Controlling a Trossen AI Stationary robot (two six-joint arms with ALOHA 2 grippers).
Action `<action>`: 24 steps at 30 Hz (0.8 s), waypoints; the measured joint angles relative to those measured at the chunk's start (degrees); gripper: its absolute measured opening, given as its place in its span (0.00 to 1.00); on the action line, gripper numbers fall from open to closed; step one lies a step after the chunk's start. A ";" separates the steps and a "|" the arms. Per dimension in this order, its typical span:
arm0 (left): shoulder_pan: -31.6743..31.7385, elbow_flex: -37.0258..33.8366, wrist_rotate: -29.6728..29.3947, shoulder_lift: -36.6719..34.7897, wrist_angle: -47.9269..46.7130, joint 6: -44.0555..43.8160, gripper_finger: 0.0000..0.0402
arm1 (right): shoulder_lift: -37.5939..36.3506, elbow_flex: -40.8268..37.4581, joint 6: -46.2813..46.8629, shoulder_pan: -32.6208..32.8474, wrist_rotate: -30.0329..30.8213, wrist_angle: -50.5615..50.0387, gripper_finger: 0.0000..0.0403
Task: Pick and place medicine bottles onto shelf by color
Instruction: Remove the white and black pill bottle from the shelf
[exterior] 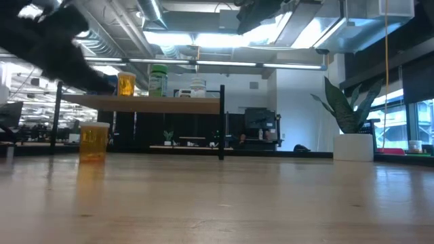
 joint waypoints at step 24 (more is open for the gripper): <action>20.46 24.34 19.02 -0.86 -24.06 12.92 0.64 | 0.00 0.00 0.15 0.00 -0.04 3.07 0.48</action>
